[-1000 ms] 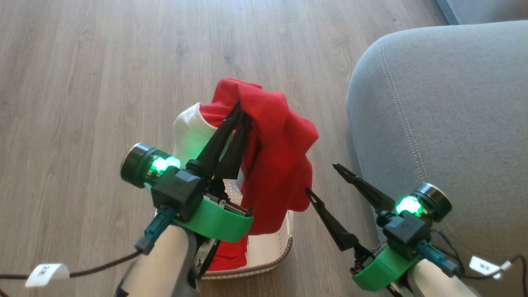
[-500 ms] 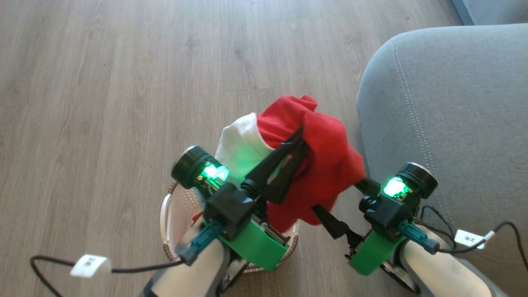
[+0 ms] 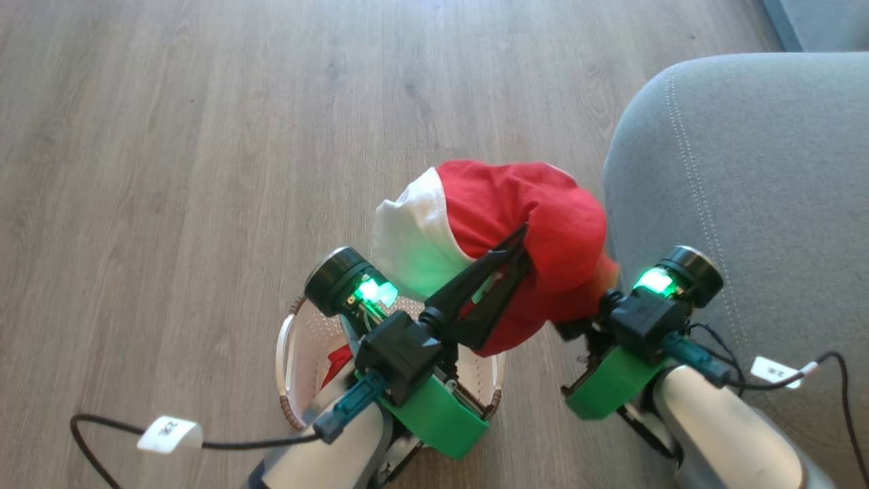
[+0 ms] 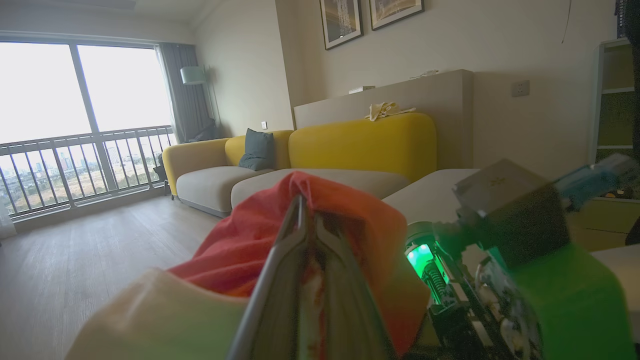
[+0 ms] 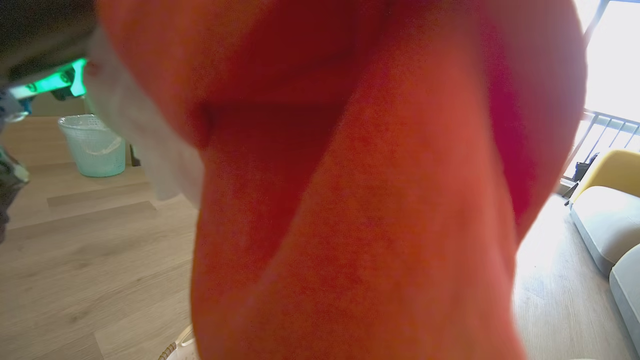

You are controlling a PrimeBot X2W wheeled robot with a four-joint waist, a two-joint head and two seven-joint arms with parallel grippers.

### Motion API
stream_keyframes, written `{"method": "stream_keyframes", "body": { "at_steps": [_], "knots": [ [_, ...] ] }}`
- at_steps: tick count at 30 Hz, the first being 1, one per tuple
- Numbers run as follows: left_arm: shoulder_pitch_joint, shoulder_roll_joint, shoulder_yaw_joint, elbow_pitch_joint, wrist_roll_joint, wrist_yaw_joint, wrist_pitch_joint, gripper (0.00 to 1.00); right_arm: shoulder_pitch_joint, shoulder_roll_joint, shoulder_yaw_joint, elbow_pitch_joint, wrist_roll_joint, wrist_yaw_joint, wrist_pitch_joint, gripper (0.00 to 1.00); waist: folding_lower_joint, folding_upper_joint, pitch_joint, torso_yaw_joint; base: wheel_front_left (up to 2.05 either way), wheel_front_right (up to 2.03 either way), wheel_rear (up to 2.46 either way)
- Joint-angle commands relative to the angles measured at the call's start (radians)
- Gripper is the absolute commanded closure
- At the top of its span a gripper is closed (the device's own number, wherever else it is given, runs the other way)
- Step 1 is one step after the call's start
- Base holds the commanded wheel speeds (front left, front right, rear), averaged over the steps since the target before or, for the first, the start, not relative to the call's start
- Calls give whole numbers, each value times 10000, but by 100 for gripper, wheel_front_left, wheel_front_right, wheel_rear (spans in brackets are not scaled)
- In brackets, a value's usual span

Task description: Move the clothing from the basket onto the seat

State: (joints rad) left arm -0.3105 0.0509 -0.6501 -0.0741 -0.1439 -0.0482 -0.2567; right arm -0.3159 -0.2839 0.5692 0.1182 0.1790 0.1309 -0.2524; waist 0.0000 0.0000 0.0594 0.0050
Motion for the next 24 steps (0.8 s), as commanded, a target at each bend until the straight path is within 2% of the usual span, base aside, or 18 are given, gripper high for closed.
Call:
{"method": "stream_keyframes", "body": {
  "at_steps": [1, 8, 16, 24],
  "knots": [
    [-523, -7, 366, -273, -70, 89, -51, 100, -67, 127, -167, -373, 60, -2, -94, 100, 0, 0, 0, 41, 0, 0, 0],
    [-249, -7, 708, -93, -425, 46, -51, 100, 308, 596, -1211, -755, 281, -2, -94, 100, 0, 0, 3, 111, 0, 0, 0],
    [39, -7, 972, 283, -263, -185, -51, 100, 494, 868, -1622, -1092, 322, -2, -94, 100, 0, 0, -42, -79, 0, 0, 0],
    [158, -7, 808, 548, -143, -345, -51, 100, 539, 910, -1763, -1245, 299, -2, -94, 100, 0, 0, -42, -166, 0, 0, 0]
  ]
}}
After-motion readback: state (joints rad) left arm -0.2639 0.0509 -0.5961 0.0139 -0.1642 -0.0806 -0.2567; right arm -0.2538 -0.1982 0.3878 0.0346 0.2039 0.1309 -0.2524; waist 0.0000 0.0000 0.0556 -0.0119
